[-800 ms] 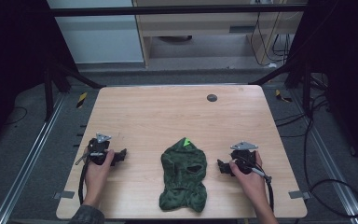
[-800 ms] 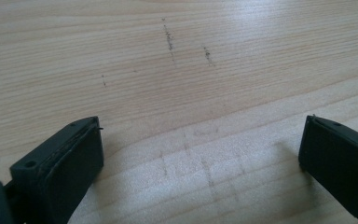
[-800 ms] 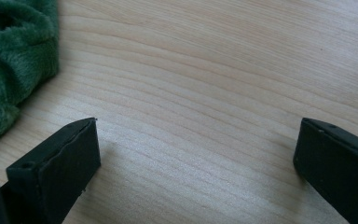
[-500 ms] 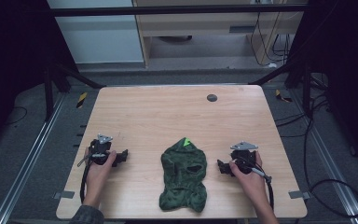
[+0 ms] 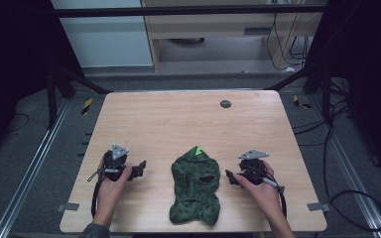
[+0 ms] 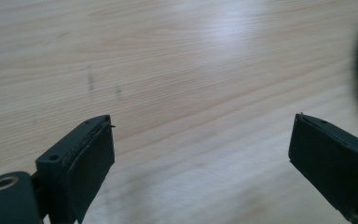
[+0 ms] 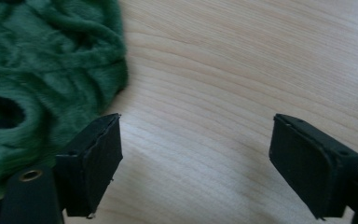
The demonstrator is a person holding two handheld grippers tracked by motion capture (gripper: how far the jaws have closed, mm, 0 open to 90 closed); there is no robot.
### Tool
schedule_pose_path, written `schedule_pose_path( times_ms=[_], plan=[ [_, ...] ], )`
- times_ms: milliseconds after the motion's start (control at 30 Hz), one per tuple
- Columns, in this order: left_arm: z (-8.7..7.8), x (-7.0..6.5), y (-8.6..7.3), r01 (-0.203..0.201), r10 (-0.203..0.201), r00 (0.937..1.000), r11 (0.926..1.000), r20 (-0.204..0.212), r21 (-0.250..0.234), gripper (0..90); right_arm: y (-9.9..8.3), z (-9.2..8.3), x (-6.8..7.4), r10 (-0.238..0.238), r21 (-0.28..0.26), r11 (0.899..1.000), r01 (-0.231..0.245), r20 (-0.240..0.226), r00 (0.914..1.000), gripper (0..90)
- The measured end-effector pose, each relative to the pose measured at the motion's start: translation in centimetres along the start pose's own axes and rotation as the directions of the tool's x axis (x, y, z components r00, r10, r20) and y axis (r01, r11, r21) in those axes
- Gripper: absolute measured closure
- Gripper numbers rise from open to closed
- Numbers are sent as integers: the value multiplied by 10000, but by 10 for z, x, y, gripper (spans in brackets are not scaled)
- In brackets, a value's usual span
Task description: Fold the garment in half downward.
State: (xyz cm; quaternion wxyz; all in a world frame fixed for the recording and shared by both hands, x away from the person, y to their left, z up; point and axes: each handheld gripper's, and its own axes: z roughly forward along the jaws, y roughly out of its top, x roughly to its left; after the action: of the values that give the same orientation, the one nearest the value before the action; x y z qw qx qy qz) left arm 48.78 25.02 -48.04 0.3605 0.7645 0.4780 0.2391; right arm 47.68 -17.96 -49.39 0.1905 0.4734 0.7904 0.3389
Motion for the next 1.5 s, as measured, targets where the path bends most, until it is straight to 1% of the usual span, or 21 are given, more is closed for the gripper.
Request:
schedule_pose_path(
  times_ms=[33, 67, 100, 167, 233, 333, 367, 467, 500, 567, 633, 667, 800, 867, 933, 1033, 1100, 1167, 1300, 1367, 1500],
  plan=[
    [-2, -3, 2, 136, -135, 9997, 9999, 213, -70, 59, 1, -2, 2, -65, 20, 10000, 65, -12, 10000, 213],
    [-5, -4, 5, 254, -242, 9981, 9995, 569, -205, 59, 2, -3, 3, -167, 32, 9999, 167, -98, 9998, 252],
    [-6, -6, 10, 321, -306, 9964, 9993, 795, -186, 59, 4, -4, 4, -365, 116, 9993, 367, -144, 9992, 271],
    [-7, -9, 16, 272, -257, 9956, 9995, 904, -148, 63, 8, -5, 5, -499, 209, 9985, 503, -219, 9985, 336],
    [-8, -13, 24, 274, -241, 9915, 9993, 1280, -246, 71, 13, -6, 6, -537, 180, 9984, 544, -398, 9978, 371],
    [-9, -21, 38, -66, 134, 9840, 9992, 1779, -392, 70, 23, -7, 6, -840, 139, 9963, 849, -609, 9946, 461],
    [-8, -23, 42, -141, 206, 9813, 9993, 1914, -350, 77, 27, -7, 6, -922, 56, 9957, 928, -703, 9933, 514],
    [-1, -29, 50, -401, 437, 9746, 9990, 2196, -209, 109, 35, -3, 7, -995, 53, 9949, 1007, -1143, 9885, 587],
    [2, -32, 52, -537, 558, 9710, 9984, 2323, -154, 128, 37, -2, 8, -1026, 83, 9945, 1044, -1242, 9869, 606],
    [12, -37, 56, -1106, 1056, 9646, 9938, 2416, 72, 180, 43, 3, 9, -1110, 105, 9935, 1136, -1415, 9837, 653],
    [21, -40, 58, -1397, 1290, 9578, 9899, 2569, 238, 217, 47, 6, 11, -1191, 183, 9922, 1232, -1496, 9815, 683],
    [24, -41, 59, -1512, 1374, 9559, 9879, 2596, 340, 238, 50, 9, 11, -1251, 184, 9914, 1295, -1547, 9800, 697],
    [37, -45, 61, -1753, 1518, 9498, 9825, 2737, 634, 290, 58, 16, 16, -1489, 259, 9875, 1558, -1760, 9731, 729],
    [42, -48, 62, -1864, 1557, 9449, 9790, 2880, 822, 308, 62, 21, 17, -1557, 354, 9856, 1654, -1916, 9691, 736],
    [49, -49, 63, -1959, 1571, 9406, 9752, 3011, 1031, 330, 64, 26, 17, -1555, 506, 9845, 1682, -1941, 9686, 739],
    [56, -50, 66, -2103, 1642, 9386, 9695, 3035, 1258, 360, 68, 33, 18, -1529, 707, 9829, 1701, -2026, 9673, 732],
    [61, -54, 69, -2308, 1766, 9311, 9628, 3193, 1406, 367, 71, 38, 19, -1514, 818, 9817, 1722, -2142, 9650, 725],
    [63, -57, 72, -2429, 1865, 9273, 9595, 3247, 1426, 375, 72, 42, 20, -1516, 929, 9802, 1748, -2155, 9647, 715],
    [71, -60, 75, -2498, 1837, 9246, 9538, 3336, 1671, 389, 74, 48, 20, -1461, 1132, 9781, 1748, -2253, 9633, 701],
    [76, -62, 75, -2458, 1763, 9251, 9531, 3364, 1764, 403, 75, 50, 21, -1380, 1276, 9770, 1706, -2308, 9632, 694],
    [84, -64, 73, -2581, 1806, 9235, 9452, 3384, 1997, 429, 75, 54, 21, -1504, 1519, 9702, 1886, -2326, 9609, 685]
  ],
)
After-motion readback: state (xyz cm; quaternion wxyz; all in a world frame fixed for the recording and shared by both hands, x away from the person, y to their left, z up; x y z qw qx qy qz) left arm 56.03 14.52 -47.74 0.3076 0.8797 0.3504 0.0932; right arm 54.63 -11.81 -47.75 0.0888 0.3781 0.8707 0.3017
